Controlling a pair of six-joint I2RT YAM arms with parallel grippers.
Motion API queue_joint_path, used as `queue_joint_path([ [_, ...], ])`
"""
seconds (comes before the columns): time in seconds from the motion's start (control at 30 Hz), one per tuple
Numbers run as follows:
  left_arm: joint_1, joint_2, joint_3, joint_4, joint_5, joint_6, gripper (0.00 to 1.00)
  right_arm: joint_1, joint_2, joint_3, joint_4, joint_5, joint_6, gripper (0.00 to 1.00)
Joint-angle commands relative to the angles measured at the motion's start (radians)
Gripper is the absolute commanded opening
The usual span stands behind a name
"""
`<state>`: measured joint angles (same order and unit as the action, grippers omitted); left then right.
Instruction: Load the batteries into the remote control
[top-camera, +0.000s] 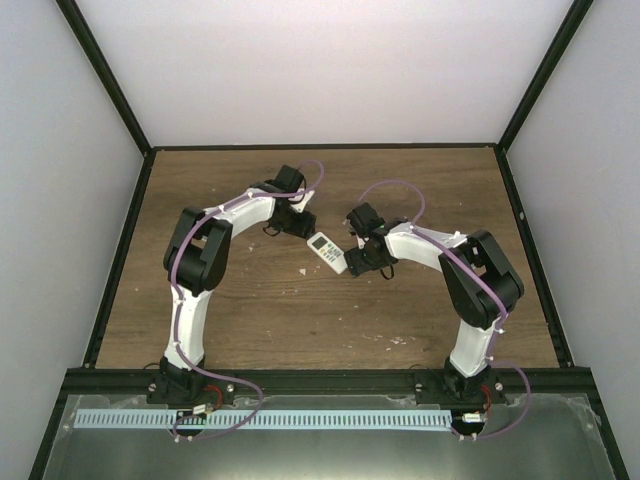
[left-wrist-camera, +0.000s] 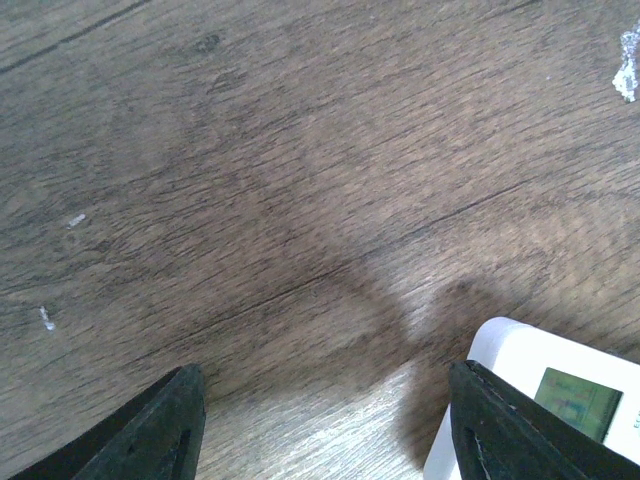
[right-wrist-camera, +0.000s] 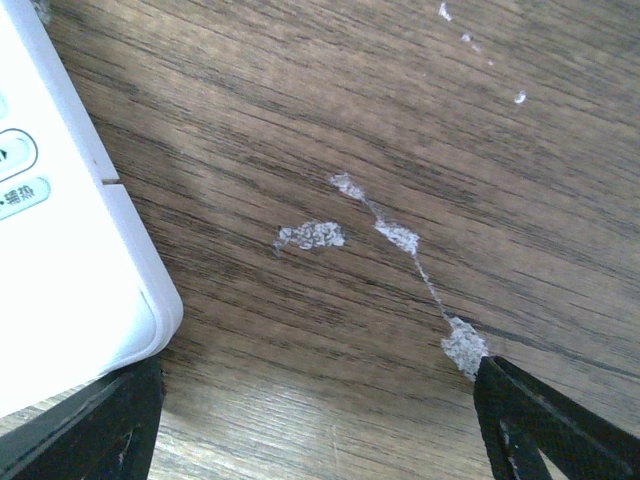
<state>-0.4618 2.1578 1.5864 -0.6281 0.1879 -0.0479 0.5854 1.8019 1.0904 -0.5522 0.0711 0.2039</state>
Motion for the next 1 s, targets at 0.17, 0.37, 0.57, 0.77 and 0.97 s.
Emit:
queue_joint_path([
  [0.17, -0.026, -0.003, -0.058, -0.022, 0.075, -0.008, 0.68, 0.007, 0.004, -0.102, 0.199, -0.060, 0.111, 0.82],
  [0.37, -0.026, -0.016, -0.086, -0.012, 0.071, -0.013, 0.68, 0.006, 0.007, -0.111, 0.204, -0.046, 0.114, 0.82],
  [0.57, -0.025, -0.031, -0.101, 0.002, 0.046, -0.036, 0.69, 0.008, -0.015, -0.126, 0.155, -0.032, 0.098, 0.83],
  [0.77, -0.009, -0.040, -0.095, 0.000, -0.005, -0.063, 0.72, 0.007, -0.073, -0.189, 0.135, -0.001, 0.121, 0.84],
  [0.97, 0.029, -0.067, -0.098, 0.016, -0.019, -0.092, 0.76, 0.007, -0.141, -0.198, 0.095, 0.030, 0.133, 0.87],
])
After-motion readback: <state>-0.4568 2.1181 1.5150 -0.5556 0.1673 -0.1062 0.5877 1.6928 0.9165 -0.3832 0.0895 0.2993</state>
